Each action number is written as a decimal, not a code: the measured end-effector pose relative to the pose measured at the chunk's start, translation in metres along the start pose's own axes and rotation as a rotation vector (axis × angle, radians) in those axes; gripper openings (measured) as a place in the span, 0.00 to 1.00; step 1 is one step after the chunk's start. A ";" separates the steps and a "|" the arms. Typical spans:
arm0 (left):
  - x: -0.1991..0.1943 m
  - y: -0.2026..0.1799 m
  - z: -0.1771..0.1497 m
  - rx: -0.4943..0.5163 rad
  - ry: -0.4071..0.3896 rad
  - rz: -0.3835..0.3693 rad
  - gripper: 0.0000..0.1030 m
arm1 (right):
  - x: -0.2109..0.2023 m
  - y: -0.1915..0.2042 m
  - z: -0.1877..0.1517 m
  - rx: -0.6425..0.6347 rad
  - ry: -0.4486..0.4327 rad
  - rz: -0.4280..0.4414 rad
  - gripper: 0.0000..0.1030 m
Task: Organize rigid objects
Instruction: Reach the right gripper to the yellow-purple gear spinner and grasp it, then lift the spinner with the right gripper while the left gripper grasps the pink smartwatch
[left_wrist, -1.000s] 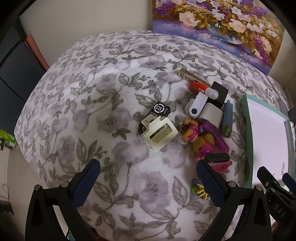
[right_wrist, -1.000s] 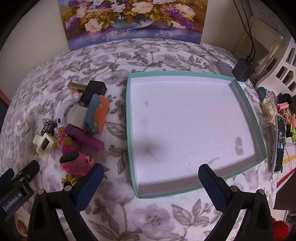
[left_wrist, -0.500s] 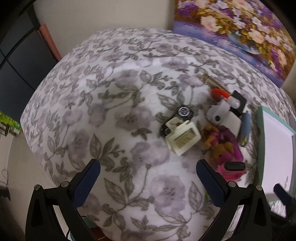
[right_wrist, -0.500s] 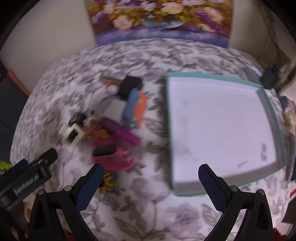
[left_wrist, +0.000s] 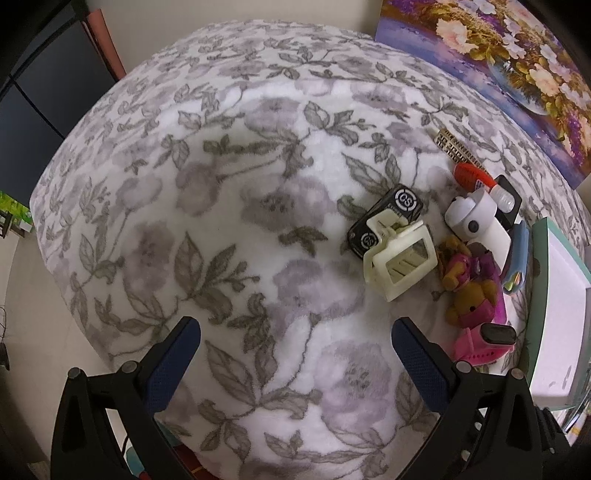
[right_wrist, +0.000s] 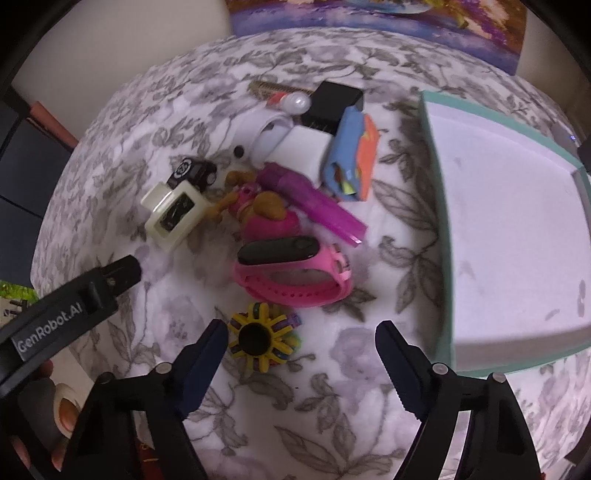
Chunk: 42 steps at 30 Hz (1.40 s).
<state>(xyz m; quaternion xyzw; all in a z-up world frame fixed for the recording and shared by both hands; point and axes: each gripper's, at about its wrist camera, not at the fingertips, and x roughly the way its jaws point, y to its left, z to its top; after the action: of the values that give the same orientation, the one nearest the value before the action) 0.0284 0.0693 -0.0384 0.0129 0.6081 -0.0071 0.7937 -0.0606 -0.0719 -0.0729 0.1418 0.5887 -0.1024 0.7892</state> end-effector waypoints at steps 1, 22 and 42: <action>0.002 0.000 0.000 -0.002 0.005 -0.003 1.00 | 0.003 0.002 0.001 -0.003 0.008 0.001 0.76; 0.028 0.005 -0.017 -0.097 0.138 -0.063 1.00 | 0.016 0.012 0.002 0.003 0.052 0.037 0.39; -0.022 -0.041 -0.018 -0.095 0.079 -0.112 0.93 | -0.052 -0.042 0.001 0.108 -0.048 0.061 0.39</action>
<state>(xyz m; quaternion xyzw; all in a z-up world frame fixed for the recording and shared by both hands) 0.0044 0.0283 -0.0223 -0.0586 0.6384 -0.0221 0.7672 -0.0881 -0.1116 -0.0268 0.1995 0.5588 -0.1134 0.7969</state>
